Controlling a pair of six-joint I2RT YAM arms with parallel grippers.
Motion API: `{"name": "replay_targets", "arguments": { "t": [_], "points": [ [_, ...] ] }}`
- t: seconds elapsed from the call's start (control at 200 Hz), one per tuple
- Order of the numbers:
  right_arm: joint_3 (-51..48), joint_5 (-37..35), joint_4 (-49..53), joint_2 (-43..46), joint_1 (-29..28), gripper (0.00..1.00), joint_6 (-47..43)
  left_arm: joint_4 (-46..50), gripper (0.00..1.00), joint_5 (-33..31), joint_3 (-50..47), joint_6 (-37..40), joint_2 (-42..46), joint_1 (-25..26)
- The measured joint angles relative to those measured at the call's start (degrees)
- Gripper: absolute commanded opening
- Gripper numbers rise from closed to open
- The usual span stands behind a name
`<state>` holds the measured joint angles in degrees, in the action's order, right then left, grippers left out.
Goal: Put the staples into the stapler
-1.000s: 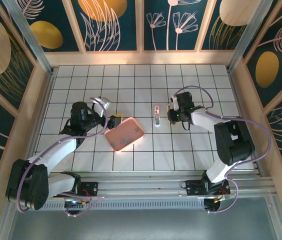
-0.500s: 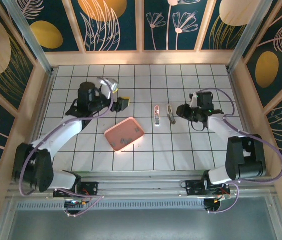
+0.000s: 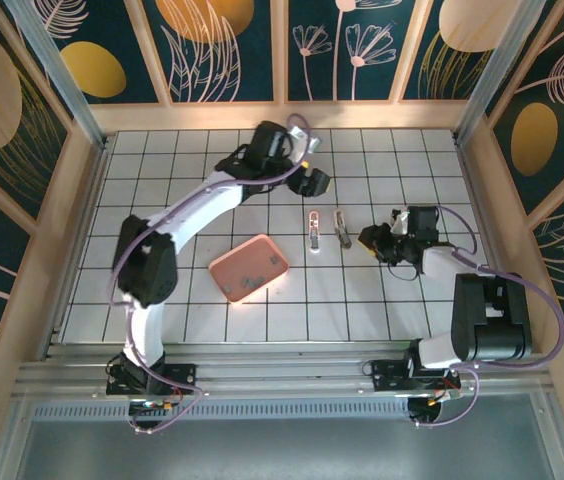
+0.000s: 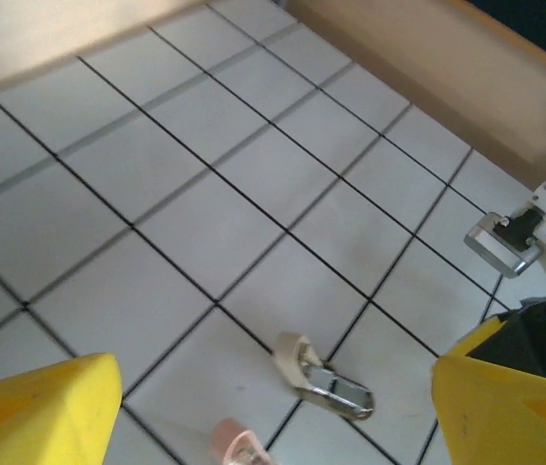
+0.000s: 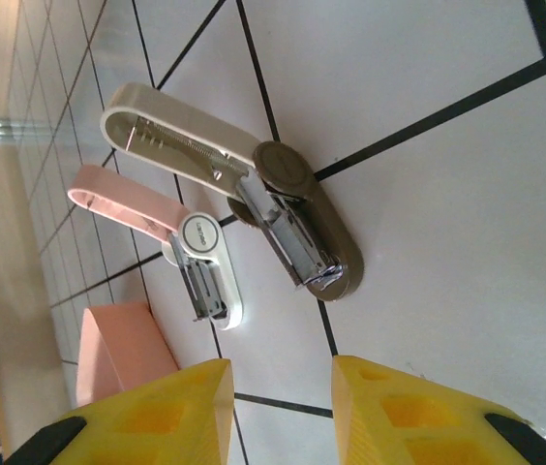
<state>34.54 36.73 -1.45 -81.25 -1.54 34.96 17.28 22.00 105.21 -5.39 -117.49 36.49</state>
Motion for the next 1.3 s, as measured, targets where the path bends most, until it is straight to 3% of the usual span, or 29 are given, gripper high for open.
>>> {"name": "replay_targets", "arguments": {
  "t": [0.17, 0.385, 0.731, 1.301],
  "points": [
    [-1.36, 0.87, -1.51, -0.57, 0.44, 0.34, 0.57, 8.68, 0.76, -0.02, 15.28, -3.61, -10.95, 2.58],
    [-3.04, 1.55, -3.32, -2.27, 0.44, 0.34, 1.44, 15.39, 0.72, 0.24, 25.64, -8.37, -19.69, 2.97],
    [-3.34, 2.4, -6.69, -5.31, 0.04, 0.33, 2.54, 16.37, 0.71, 1.57, 27.04, -13.18, -23.71, 3.93],
    [-3.32, 2.86, -11.28, -10.54, -1.09, 0.29, 3.58, 15.76, 0.73, 1.03, 27.45, -13.79, -27.76, 4.66]
  ]
}}
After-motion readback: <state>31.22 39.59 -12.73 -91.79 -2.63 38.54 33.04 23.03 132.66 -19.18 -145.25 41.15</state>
